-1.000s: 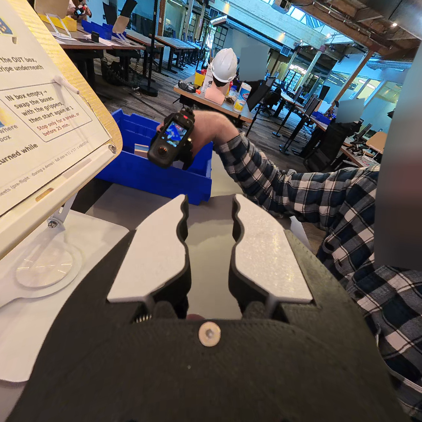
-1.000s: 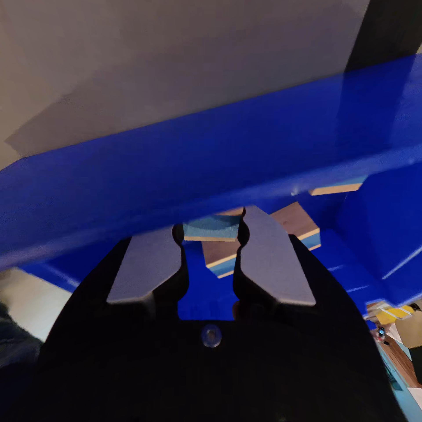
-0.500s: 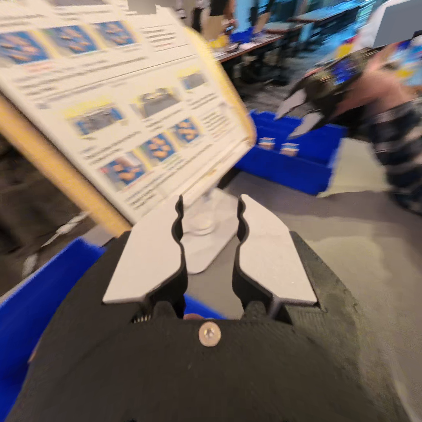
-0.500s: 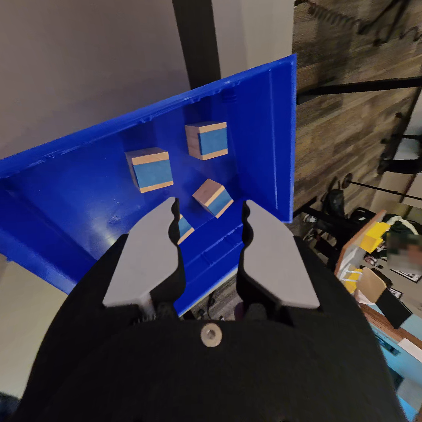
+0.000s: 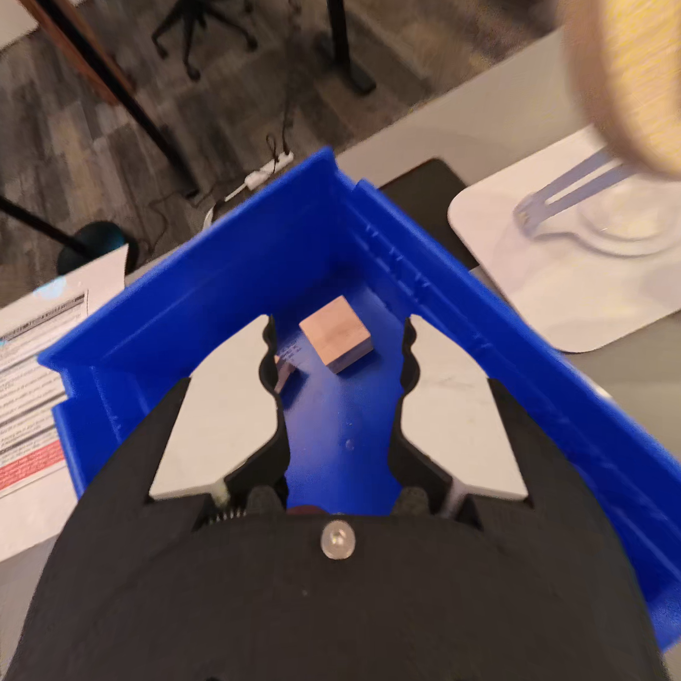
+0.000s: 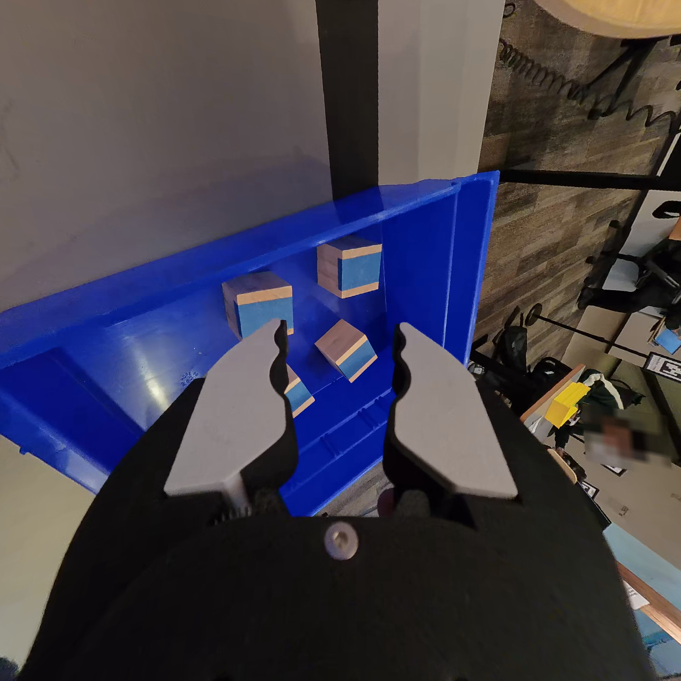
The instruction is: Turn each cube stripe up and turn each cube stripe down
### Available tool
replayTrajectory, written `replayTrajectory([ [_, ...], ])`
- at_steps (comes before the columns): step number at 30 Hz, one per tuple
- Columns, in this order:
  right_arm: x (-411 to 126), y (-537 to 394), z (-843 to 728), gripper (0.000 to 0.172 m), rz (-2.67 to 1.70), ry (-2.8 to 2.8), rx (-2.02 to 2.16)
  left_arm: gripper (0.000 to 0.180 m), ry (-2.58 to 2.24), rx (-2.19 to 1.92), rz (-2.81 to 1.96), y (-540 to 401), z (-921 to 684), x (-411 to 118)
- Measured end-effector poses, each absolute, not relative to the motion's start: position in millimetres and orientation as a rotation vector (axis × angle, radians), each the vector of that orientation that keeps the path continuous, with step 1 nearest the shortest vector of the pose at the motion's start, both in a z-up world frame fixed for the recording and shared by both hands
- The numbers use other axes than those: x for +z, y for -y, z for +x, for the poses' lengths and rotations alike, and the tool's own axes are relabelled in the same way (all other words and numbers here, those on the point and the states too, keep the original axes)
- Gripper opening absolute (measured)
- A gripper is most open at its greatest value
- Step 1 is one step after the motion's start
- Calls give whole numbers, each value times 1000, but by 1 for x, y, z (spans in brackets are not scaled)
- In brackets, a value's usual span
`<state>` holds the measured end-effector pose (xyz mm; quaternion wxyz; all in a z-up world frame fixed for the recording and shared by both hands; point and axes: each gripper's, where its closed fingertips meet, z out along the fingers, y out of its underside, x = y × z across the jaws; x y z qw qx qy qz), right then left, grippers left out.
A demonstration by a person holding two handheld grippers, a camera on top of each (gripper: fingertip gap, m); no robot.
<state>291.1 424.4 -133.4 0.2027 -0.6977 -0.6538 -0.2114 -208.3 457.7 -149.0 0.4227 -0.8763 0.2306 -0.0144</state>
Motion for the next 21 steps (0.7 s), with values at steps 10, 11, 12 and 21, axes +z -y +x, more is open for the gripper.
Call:
replayTrajectory([
  [10, -137, -423, 284, 55, -1934, 1847, -604, 71, -501, 69, -2459, -471, -219, -216],
  [11, -138, -423, 284, 54, -1933, 1850, -605, 68, -498, 74, -2473, -472, -219, -221],
  [12, -138, -422, 283, 55, -1931, 1852, -607, 62, -499, 76, -2487, -473, -219, -225],
  [21, -135, -420, 276, 53, -1895, 1861, -629, 50, -456, -2, -2464, -473, -223, -216],
])
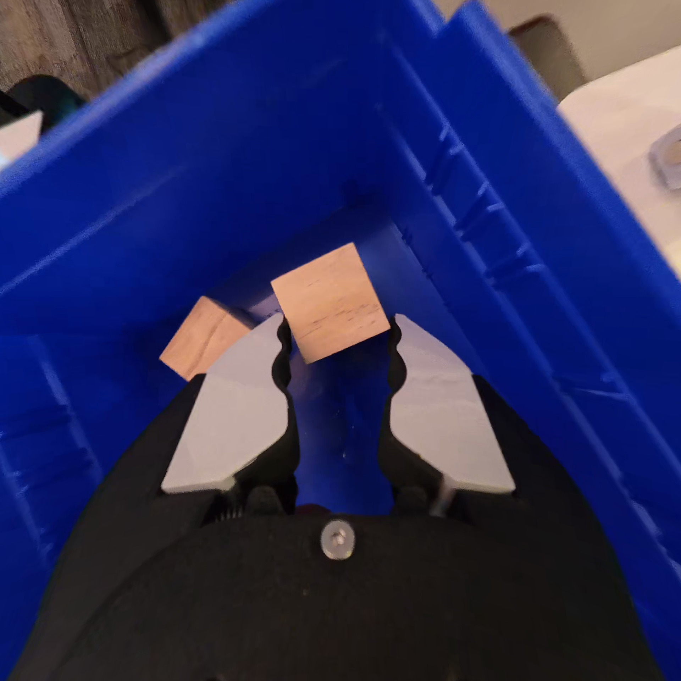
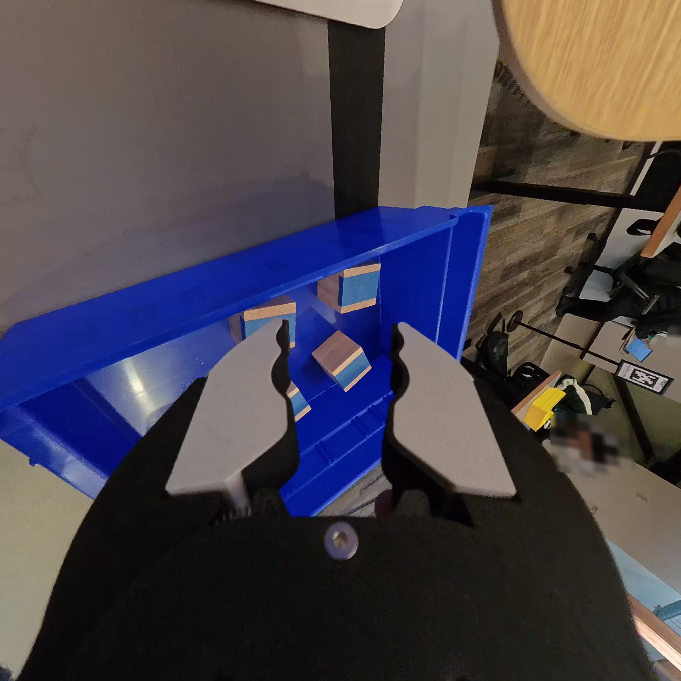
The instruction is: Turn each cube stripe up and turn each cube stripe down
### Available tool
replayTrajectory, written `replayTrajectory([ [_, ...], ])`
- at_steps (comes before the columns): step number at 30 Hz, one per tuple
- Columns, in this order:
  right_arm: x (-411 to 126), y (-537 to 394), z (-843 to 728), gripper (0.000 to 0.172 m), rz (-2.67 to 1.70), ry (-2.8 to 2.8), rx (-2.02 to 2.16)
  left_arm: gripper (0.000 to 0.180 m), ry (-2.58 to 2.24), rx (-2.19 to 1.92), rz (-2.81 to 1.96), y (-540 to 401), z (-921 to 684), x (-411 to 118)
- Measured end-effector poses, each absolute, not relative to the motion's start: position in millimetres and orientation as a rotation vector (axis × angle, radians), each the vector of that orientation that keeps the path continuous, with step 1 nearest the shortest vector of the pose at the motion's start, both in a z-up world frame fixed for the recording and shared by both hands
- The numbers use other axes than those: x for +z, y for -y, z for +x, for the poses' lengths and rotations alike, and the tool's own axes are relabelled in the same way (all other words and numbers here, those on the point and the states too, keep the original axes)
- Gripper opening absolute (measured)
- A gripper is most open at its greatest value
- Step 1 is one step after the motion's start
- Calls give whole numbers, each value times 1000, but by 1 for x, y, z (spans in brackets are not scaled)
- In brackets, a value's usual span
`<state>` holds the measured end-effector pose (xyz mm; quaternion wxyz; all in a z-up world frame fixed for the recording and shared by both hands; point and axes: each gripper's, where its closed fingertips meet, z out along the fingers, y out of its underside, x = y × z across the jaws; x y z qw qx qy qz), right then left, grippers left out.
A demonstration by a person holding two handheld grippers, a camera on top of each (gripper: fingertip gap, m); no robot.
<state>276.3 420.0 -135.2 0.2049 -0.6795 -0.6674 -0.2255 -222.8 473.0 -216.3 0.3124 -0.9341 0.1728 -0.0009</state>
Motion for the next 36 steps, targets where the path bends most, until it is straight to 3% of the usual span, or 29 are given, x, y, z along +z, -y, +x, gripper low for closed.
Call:
replayTrajectory([
  [11, -49, -402, 195, 58, -1445, 1623, -480, 50, -446, -785, -1799, -424, -166, -33],
  [16, -12, -360, 126, 57, -1197, 1488, -196, 50, -592, -1088, -1539, -381, -102, 20],
  [21, 0, -333, 88, 64, -1002, 1406, -150, 50, -729, -1332, -1455, -342, -30, 28],
  [27, 10, -322, 80, 53, -540, 1323, -753, 49, -852, -1552, -1538, -309, 38, 1],
  [36, -4, -306, 70, 59, -430, 1406, -789, 49, -829, -1712, -1582, -299, 59, -14],
])
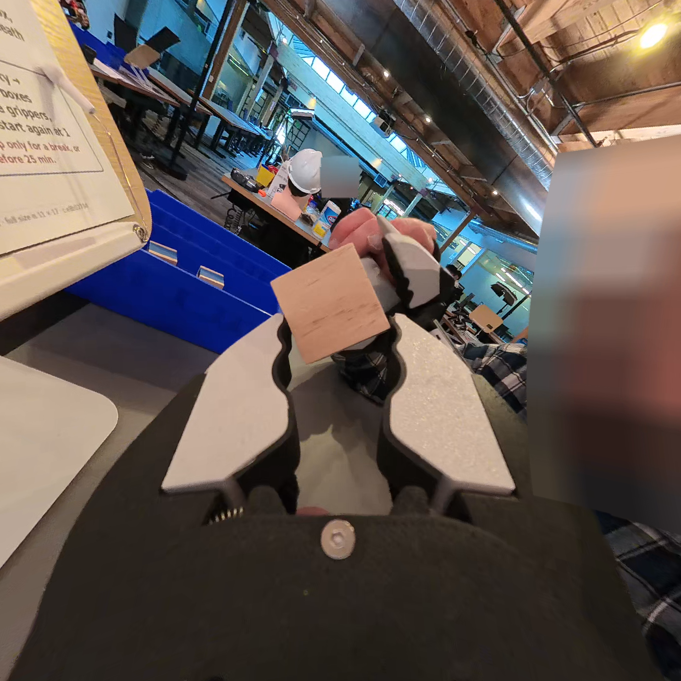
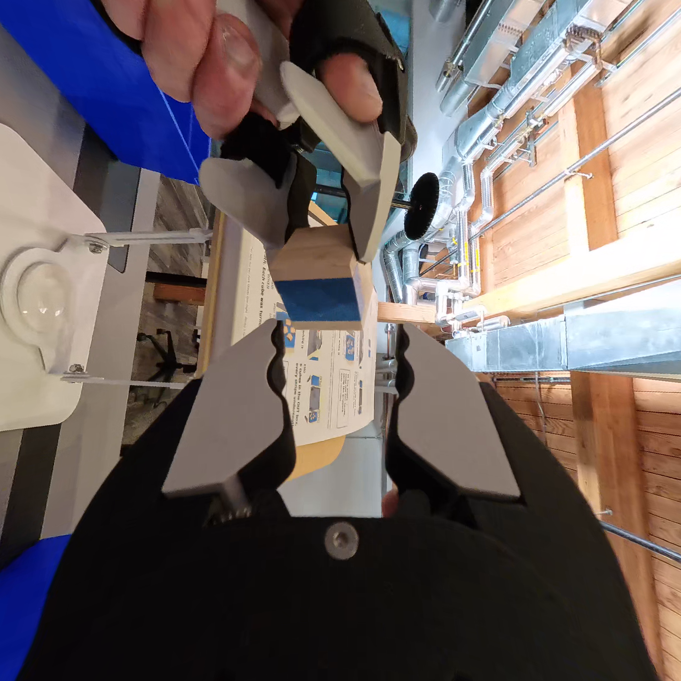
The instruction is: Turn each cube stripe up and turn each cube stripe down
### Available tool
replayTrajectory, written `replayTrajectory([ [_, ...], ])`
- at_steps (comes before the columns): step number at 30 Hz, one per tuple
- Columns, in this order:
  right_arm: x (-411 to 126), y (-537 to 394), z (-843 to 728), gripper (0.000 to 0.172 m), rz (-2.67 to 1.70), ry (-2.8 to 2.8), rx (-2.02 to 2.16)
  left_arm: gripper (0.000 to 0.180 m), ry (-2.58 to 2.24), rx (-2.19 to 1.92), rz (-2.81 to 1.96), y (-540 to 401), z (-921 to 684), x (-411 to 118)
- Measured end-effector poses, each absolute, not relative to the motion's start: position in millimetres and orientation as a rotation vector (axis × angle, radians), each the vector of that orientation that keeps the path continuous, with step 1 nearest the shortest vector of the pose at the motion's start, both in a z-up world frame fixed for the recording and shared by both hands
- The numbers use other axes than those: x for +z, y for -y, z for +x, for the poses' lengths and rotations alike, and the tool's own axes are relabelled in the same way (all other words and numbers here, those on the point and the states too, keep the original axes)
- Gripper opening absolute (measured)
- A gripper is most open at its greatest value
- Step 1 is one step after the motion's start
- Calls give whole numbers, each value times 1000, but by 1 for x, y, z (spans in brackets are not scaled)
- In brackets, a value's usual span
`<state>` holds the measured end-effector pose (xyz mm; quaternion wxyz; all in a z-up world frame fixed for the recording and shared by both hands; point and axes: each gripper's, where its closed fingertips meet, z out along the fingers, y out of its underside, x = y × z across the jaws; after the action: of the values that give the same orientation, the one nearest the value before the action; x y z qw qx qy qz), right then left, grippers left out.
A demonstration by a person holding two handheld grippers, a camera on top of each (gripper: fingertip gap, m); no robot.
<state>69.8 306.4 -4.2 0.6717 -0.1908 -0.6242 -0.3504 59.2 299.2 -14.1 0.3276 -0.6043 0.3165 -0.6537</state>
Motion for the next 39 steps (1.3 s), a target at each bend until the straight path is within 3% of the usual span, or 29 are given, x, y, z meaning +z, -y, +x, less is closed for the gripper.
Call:
replayTrajectory([
  [3, -5, -306, 67, 63, -426, 1408, -809, 49, -837, -1736, -1583, -294, 63, -14],
  [12, -9, -305, 67, 47, -452, 1454, -784, 51, -868, -1779, -1574, -284, 70, -13],
  [17, -24, -341, 137, 47, -904, 1743, -654, 44, -859, -1618, -1570, -297, 53, -6],
  [28, -157, -346, 327, 47, -2174, 2080, -358, 38, -796, -1514, -1589, -316, 24, 2],
  [33, -214, -334, 329, 47, -2349, 2276, -235, 37, -774, -1464, -1601, -324, 9, 5],
  [36, -223, -335, 330, 46, -2434, 2257, -235, 37, -751, -1437, -1595, -330, -4, 10],
  [39, -218, -331, 329, 60, -2481, 2225, -198, 37, -739, -1407, -1596, -334, -16, 14],
])
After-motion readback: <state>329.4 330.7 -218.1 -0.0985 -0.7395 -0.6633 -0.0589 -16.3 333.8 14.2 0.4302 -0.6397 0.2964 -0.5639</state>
